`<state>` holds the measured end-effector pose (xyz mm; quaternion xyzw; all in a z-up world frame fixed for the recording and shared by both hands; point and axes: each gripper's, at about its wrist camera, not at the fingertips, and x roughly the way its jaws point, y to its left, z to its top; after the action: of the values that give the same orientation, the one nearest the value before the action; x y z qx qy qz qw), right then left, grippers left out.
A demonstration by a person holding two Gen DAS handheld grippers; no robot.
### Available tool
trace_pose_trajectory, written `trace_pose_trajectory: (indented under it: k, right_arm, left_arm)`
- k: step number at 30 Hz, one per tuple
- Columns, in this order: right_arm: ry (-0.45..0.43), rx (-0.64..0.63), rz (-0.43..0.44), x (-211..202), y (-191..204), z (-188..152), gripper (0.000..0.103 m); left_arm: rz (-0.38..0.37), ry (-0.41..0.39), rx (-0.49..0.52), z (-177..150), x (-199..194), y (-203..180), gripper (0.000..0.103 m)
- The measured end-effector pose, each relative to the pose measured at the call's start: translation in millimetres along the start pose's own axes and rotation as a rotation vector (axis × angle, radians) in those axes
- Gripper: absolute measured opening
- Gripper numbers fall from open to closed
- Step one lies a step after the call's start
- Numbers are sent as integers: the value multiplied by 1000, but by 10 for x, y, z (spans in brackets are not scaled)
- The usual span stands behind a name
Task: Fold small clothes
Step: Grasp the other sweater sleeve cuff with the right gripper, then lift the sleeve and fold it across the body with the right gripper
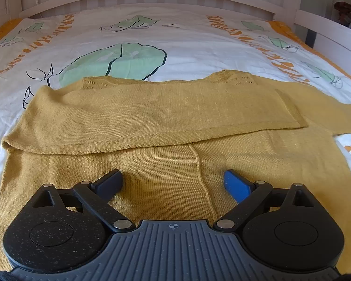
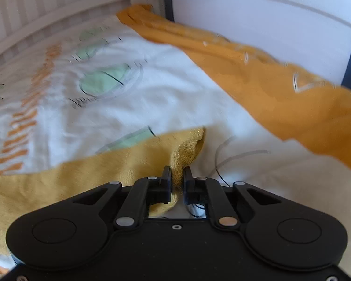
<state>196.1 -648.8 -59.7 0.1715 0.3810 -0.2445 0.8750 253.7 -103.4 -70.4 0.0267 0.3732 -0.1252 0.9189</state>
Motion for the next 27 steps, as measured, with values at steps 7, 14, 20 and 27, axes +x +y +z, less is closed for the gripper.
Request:
trace_pose_trajectory:
  k: [7, 14, 20, 27]
  right_arm:
    - [-116, -76, 125, -597, 510, 203, 15]
    - [-155, -154, 316, -1199, 1407, 249, 15]
    - [-131, -190, 519, -1493, 2278, 24, 15]
    - [-43, -289, 672, -1483, 3328, -604, 15]
  left_arm:
    - [-19, 11, -15, 25, -2, 45, 96]
    - [-100, 66, -52, 151, -69, 210, 93]
    - [-127, 51, -159, 225, -294, 630, 89]
    - [-92, 28, -217, 249, -496, 1203, 89]
